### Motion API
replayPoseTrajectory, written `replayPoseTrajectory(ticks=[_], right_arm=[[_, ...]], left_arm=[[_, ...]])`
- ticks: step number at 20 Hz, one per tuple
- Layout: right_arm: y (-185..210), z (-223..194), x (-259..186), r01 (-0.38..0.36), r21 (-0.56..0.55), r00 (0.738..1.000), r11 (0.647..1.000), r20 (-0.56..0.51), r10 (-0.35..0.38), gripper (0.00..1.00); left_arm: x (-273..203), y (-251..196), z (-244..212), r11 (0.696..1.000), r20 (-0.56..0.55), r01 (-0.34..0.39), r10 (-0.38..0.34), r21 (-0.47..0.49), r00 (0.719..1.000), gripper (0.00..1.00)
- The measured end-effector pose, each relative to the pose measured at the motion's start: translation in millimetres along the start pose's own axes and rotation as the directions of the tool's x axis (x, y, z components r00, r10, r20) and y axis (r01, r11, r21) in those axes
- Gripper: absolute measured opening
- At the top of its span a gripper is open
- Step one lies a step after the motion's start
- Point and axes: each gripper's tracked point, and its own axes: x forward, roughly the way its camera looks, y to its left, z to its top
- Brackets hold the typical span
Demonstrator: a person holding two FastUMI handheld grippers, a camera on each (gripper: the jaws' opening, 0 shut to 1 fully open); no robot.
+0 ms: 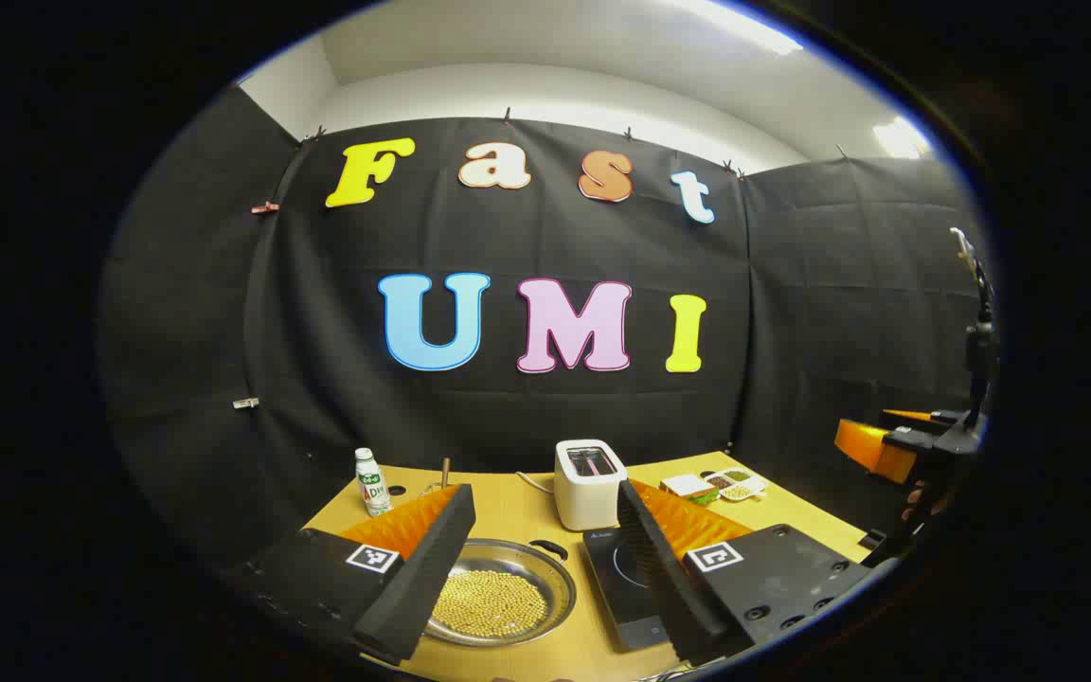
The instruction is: First push the handle of the pot to place it horizontally, then grasp the pot with both hands and set it on the induction cooktop.
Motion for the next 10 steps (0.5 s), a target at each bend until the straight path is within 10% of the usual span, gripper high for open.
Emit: replayPoseTrajectory(ticks=[10], right_arm=[[10, -1, 5, -0.033, -0.009, 0.999, 0.999, -0.003, 0.033, 0.98]], left_arm=[[13, 18, -7, 0.997, -0.029, -0.039, 0.037, -0.060, 0.999, 0.95]])
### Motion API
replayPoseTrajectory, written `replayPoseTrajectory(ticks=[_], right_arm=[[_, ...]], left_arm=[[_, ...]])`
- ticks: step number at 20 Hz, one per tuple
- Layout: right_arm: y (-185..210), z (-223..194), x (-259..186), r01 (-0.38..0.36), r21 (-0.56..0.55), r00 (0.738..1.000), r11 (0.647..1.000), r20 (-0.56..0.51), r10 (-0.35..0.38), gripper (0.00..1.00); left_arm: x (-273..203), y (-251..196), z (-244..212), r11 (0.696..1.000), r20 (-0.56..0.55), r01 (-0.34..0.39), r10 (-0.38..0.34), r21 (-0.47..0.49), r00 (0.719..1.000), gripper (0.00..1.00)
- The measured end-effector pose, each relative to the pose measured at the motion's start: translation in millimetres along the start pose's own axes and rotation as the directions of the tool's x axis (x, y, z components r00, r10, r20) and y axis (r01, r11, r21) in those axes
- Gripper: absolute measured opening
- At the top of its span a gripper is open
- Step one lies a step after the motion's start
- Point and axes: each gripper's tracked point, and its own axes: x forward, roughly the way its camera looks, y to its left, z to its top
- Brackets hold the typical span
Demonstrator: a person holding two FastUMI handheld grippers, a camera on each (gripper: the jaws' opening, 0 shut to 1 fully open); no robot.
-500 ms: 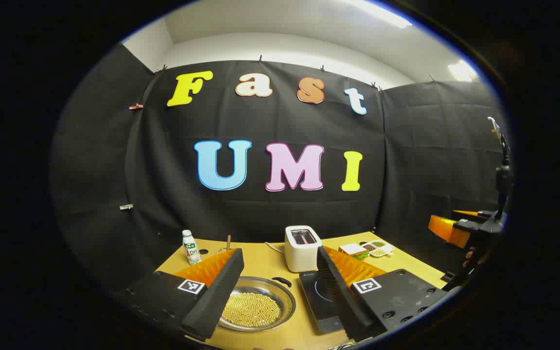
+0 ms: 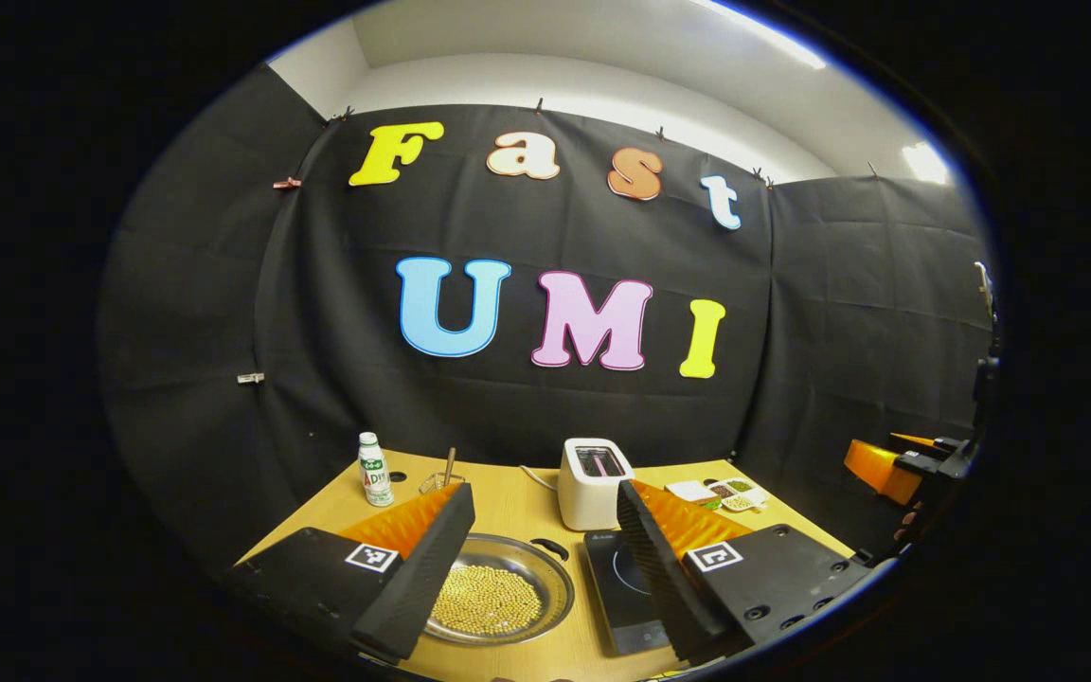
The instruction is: First push the handle of the pot to place it horizontally, then grasp the pot with both hands and set it on the induction cooktop.
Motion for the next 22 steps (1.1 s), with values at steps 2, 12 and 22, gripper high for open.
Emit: replayPoseTrajectory(ticks=[2, 12, 22], right_arm=[[5, -2, 1, -0.015, -0.008, 1.000, 1.000, -0.003, 0.015, 0.98], [17, -10, 7, -0.043, -0.007, 0.999, 0.999, -0.020, 0.043, 0.98], [21, -22, 6, -0.047, -0.002, 0.998, 0.999, -0.051, 0.047, 0.98]], left_arm=[[2, 4, 0, 1.000, -0.001, -0.009, 0.009, 0.009, 1.000, 0.95], [6, 13, -15, 1.000, -0.035, -0.015, 0.015, 0.008, 0.999, 0.95], [7, 32, -37, 1.000, -0.100, -0.020, 0.021, 0.012, 0.995, 0.95]])
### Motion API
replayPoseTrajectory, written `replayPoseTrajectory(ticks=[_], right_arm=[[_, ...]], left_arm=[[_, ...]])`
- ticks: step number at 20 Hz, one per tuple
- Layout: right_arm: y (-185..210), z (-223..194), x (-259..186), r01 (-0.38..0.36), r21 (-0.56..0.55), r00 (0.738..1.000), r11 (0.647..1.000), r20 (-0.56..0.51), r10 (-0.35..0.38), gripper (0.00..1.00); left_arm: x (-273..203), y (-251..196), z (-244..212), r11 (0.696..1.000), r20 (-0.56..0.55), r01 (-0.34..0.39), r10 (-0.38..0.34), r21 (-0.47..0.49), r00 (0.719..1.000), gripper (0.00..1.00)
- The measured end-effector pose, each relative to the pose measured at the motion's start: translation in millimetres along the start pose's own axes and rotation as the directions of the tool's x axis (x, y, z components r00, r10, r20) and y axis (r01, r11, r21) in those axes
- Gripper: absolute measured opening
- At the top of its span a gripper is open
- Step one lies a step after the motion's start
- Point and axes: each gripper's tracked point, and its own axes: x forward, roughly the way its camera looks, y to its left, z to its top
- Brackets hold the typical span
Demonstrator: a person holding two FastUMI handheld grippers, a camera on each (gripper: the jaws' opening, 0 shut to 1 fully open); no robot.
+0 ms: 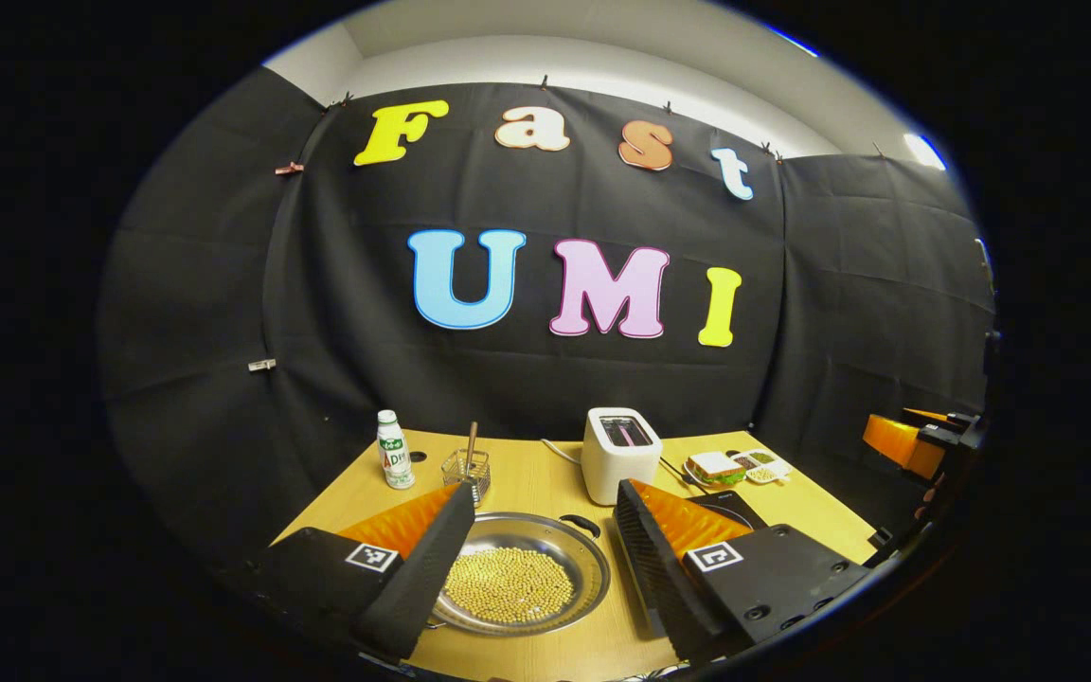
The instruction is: First push the handle of the pot to place it horizontally, then grasp the pot with both hands and set it on the induction cooktop.
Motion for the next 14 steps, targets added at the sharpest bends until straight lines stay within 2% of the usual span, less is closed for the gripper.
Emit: replayPoseTrajectory(ticks=[5, 8, 9, 11, 12, 13, 14], right_arm=[[7, -4, 0, -0.008, 0.006, 1.000, 1.000, -0.009, 0.008, 1.00], [10, -8, -2, -0.014, 0.004, 1.000, 1.000, -0.017, 0.014, 0.98], [11, -8, -3, -0.015, 0.003, 1.000, 1.000, -0.019, 0.015, 1.00], [8, -9, -3, -0.007, 0.000, 1.000, 1.000, -0.016, 0.007, 0.98], [8, -9, -4, -0.006, 0.002, 1.000, 1.000, -0.013, 0.006, 0.98], [9, -10, -5, -0.005, 0.004, 1.000, 1.000, -0.014, 0.005, 0.98], [10, -12, -4, -0.006, 0.005, 1.000, 1.000, -0.017, 0.006, 0.98]], left_arm=[[2, 20, -15, 0.999, -0.038, -0.026, 0.025, -0.034, 0.999, 0.95], [3, 26, -27, 0.999, -0.083, -0.002, -0.003, -0.053, 0.997, 0.95], [4, 33, -31, 0.998, -0.094, -0.006, 0.000, -0.063, 0.996, 0.93], [4, 37, -38, 0.997, -0.124, 0.015, -0.024, -0.076, 0.992, 0.89], [3, 41, -42, 0.997, -0.140, 0.023, -0.034, -0.080, 0.990, 0.82], [4, 47, -47, 0.997, -0.155, 0.025, -0.037, -0.080, 0.987, 0.79], [4, 54, -51, 0.997, -0.168, 0.023, -0.035, -0.075, 0.985, 0.67]])
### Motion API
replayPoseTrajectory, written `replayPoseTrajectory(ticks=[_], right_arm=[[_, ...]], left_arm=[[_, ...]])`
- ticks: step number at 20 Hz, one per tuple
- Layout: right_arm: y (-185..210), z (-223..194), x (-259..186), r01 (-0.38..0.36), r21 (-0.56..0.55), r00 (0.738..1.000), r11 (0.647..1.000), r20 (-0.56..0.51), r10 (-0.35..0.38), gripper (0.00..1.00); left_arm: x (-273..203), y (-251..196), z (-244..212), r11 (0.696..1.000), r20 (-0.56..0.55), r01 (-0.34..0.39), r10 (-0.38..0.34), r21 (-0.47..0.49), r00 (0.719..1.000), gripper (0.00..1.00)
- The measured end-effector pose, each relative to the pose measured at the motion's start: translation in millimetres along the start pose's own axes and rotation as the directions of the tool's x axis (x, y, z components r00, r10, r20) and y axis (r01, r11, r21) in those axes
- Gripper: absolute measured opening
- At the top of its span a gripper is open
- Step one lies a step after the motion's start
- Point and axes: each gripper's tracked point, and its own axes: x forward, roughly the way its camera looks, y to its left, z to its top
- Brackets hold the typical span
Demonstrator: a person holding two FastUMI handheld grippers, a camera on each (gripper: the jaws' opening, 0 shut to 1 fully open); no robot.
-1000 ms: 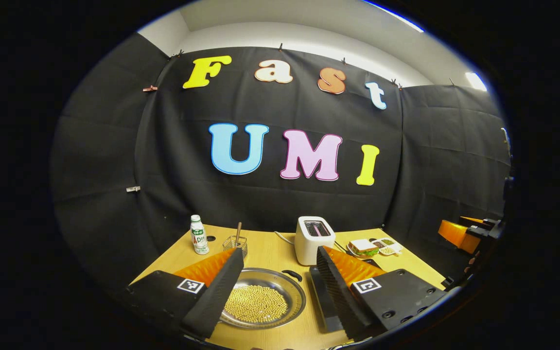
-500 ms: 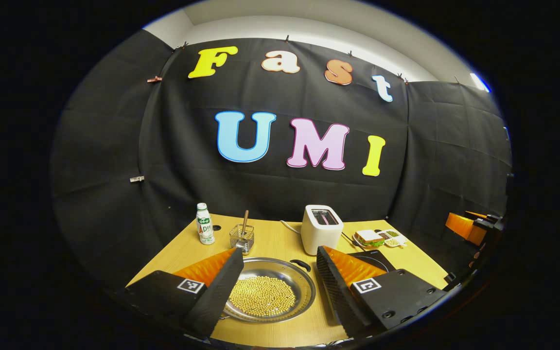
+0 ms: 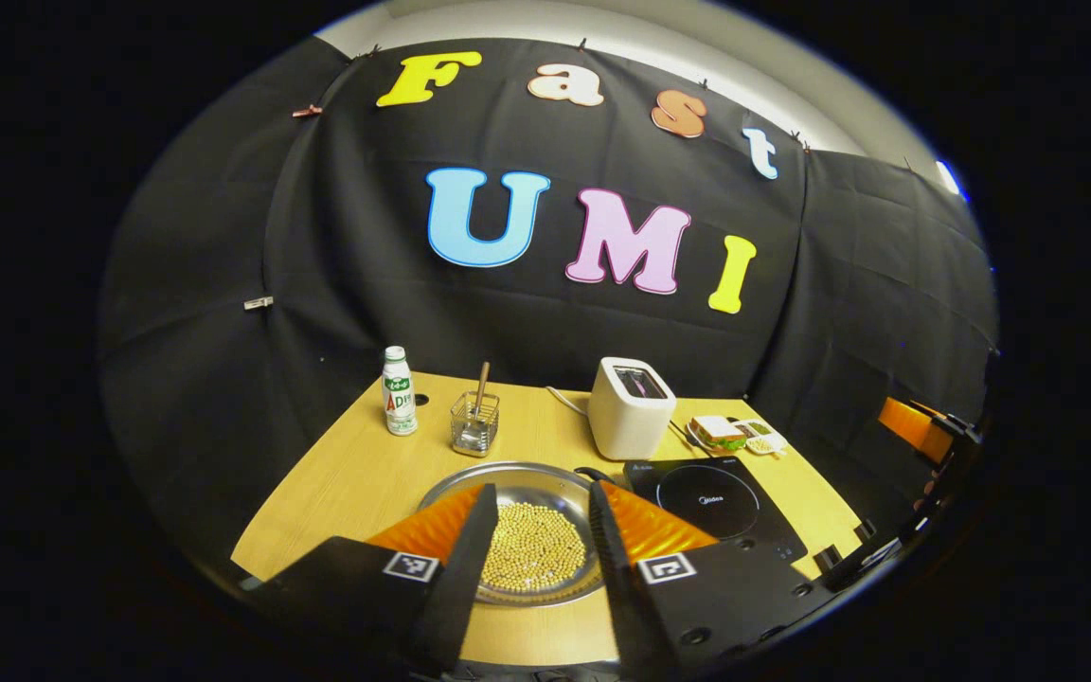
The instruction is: First push the handle of the pot to place it horizontally, then grasp the pot with both hands and set it on the induction cooktop.
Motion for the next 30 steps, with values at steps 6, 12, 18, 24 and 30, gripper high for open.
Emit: replayPoseTrajectory(ticks=[6, 12, 18, 24, 30], right_arm=[[2, -13, -3, 0.000, 0.007, 0.999, 1.000, -0.036, 0.000, 1.00], [3, -30, -6, 0.004, 0.012, 0.996, 1.000, -0.088, -0.003, 0.98], [10, -38, -8, 0.005, 0.035, 0.994, 0.999, -0.110, -0.001, 0.98], [16, -54, -10, -0.003, 0.017, 0.989, 1.000, -0.149, 0.006, 0.98], [17, -65, -12, -0.004, 0.012, 0.984, 1.000, -0.177, 0.006, 0.98]], left_arm=[[-1, 14, -35, 0.995, -0.106, 0.083, -0.077, 0.054, 0.991, 0.30], [0, 42, -84, 0.995, -0.215, 0.079, -0.063, 0.066, 0.975, 0.07], [9, 67, -140, 0.998, -0.339, 0.030, -0.046, -0.050, 0.940, 0.05], [10, 64, -179, 0.995, -0.432, 0.053, -0.082, -0.079, 0.898, 0.05], [25, 48, -202, 0.990, -0.513, 0.116, -0.138, -0.074, 0.847, 0.05]])
